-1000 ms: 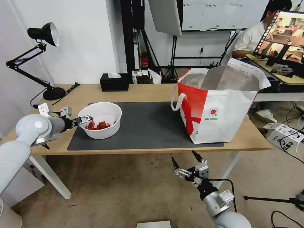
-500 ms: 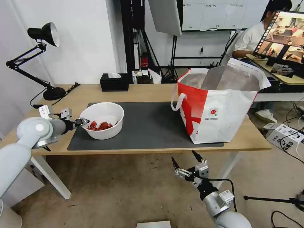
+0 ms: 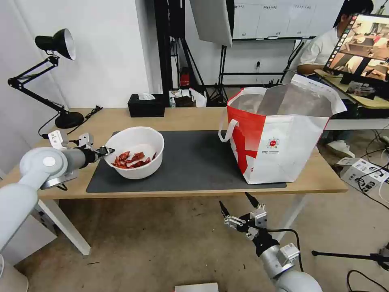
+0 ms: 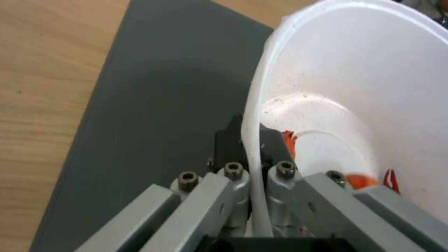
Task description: Pick up the trash from the table and place it into the takeout bag.
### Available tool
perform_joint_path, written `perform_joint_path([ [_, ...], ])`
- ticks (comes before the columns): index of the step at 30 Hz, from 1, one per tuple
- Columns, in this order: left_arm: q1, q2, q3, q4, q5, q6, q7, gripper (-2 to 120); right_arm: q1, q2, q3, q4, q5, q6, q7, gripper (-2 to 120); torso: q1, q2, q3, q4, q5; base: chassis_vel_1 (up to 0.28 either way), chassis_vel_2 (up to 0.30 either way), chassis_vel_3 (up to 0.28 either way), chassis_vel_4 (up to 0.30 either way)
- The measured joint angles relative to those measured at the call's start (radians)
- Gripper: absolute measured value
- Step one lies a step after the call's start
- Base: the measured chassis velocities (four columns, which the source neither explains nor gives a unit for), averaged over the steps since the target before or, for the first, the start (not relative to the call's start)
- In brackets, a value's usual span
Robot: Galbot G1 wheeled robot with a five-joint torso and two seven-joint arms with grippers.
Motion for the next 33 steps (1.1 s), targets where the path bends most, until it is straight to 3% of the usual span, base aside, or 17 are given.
perform_joint_path([
  [10,-0.052,0.004,0.015,-0.049,-0.02,-0.01,-0.017,0,0.0,0.0,0.0,0.0,0.0,0.0,0.0,100,0.0,0.0,0.0,0.0,0.0,0.0,0.0,0.0,0.0],
  [20,-0.141,-0.003,0.071,-0.147,-0.022,-0.018,-0.029,0,0.0,0.0,0.0,0.0,0.0,0.0,0.0,100,0.0,0.0,0.0,0.0,0.0001,0.0,0.0,0.0,0.0],
  [27,-0.204,-0.016,0.132,-0.21,0.017,-0.036,0.018,0,0.0,0.0,0.0,0.0,0.0,0.0,0.0,100,0.0,0.0,0.0,-0.0001,0.0001,0.0,0.0,0.0,0.0],
  [31,-0.235,-0.017,0.16,-0.216,0.025,-0.043,0.032,0,0.0,0.0,0.0,0.0,0.0,0.0,0.0,100,0.0,0.0,0.0,0.0,0.0001,0.0,0.0,0.0,0.0],
  [33,-0.31,-0.022,0.213,-0.199,0.027,-0.056,0.045,0,0.0,0.0,0.0,0.0,0.0,0.0,0.0,100,0.0,0.0,0.0,0.0001,0.0,0.0,0.0,0.0,0.0],
])
